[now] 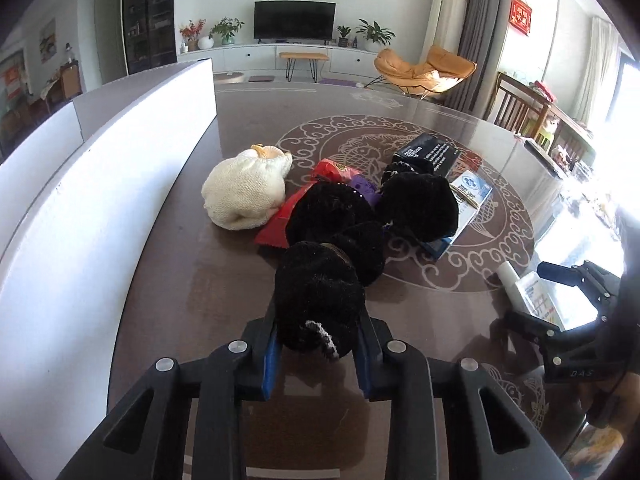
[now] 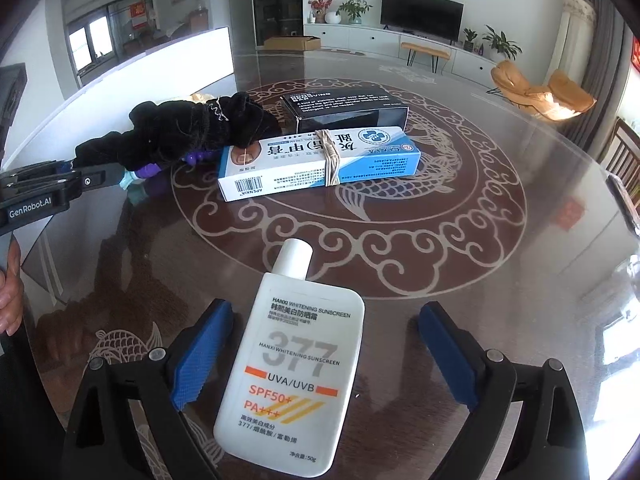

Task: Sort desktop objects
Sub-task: 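Carry sunscreen bottle and scrunchie into the cardboard box and open both tools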

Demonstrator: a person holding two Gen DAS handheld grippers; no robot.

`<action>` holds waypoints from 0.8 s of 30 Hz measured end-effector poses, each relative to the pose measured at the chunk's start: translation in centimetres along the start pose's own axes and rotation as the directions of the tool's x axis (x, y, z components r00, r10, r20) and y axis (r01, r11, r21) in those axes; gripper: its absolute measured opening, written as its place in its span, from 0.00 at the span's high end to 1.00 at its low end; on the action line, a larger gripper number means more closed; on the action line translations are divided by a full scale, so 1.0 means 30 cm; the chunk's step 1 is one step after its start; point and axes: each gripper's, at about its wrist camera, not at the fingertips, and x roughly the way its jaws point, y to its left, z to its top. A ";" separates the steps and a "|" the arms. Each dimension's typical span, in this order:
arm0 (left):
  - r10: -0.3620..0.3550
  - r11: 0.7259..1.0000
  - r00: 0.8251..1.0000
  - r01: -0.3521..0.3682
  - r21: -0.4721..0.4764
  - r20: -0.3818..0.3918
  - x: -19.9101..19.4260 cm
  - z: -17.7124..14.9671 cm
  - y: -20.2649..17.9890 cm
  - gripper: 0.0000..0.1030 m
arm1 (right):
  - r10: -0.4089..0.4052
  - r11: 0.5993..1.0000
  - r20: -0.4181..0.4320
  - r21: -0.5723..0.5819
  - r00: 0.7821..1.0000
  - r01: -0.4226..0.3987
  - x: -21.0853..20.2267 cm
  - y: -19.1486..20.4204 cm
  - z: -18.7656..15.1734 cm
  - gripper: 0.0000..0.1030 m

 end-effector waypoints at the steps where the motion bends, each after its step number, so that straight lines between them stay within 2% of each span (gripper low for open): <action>1: -0.025 1.000 1.000 0.025 -0.003 -0.018 -0.025 -0.019 -0.004 0.70 | 0.000 1.000 0.000 0.000 1.000 0.000 0.000 0.000 0.000 0.08; 2: -0.053 0.999 0.998 0.053 -0.001 -0.045 -0.044 -0.039 -0.009 0.66 | 0.000 1.000 0.000 0.000 1.000 0.000 0.000 0.000 0.000 0.08; 4: -0.104 0.994 0.989 0.105 0.006 -0.106 -0.055 -0.083 -0.019 0.48 | 0.000 1.000 0.000 0.000 1.000 0.000 0.000 0.000 0.000 0.08; 5: -0.111 0.994 0.985 0.113 0.008 -0.133 -0.053 -0.100 -0.023 0.28 | -0.001 1.000 0.000 0.000 1.000 0.001 0.000 0.001 0.000 0.08; 6: -0.109 0.994 0.983 0.112 0.015 -0.148 -0.052 -0.111 -0.028 0.20 | 0.000 1.000 0.000 0.000 1.000 0.000 0.000 0.000 0.000 0.08; 10: -0.110 0.992 0.982 0.118 0.046 -0.151 -0.051 -0.099 -0.060 0.19 | -0.001 1.000 0.000 0.000 1.000 0.001 0.000 0.000 0.000 0.08; 13: -0.115 0.986 0.968 0.138 0.093 -0.222 -0.002 -0.116 -0.120 0.19 | 0.000 1.000 -0.002 0.001 1.000 0.000 -0.002 -0.004 0.000 0.07; 15: -0.059 0.979 0.970 0.103 0.177 -0.237 0.015 -0.142 -0.172 0.19 | 0.003 1.000 -0.004 0.005 1.000 -0.003 -0.006 -0.014 -0.003 0.07; 17: 0.015 0.967 0.976 0.041 0.250 -0.219 0.020 -0.158 -0.216 0.21 | 0.003 1.000 -0.006 0.010 1.000 -0.003 -0.008 -0.019 -0.004 0.05; 18: 0.011 0.970 0.980 0.037 0.239 -0.198 0.012 -0.157 -0.223 0.39 | 0.005 1.000 -0.005 0.011 1.000 -0.005 -0.011 -0.021 -0.006 0.05; 20: 0.022 0.976 0.986 0.014 0.216 -0.164 0.003 -0.152 -0.228 0.61 | 0.001 1.000 -0.011 0.024 1.000 -0.001 -0.014 -0.026 -0.007 0.05; 22: 0.018 0.981 0.989 0.010 0.192 -0.144 -0.003 -0.159 -0.221 0.66 | -0.021 0.999 -0.067 0.049 0.998 0.024 -0.014 -0.029 0.005 0.06; 24: 0.020 0.987 0.991 0.003 0.163 -0.135 -0.012 -0.164 -0.205 0.67 | -0.027 0.998 -0.104 0.062 0.994 0.033 -0.029 -0.025 0.016 0.14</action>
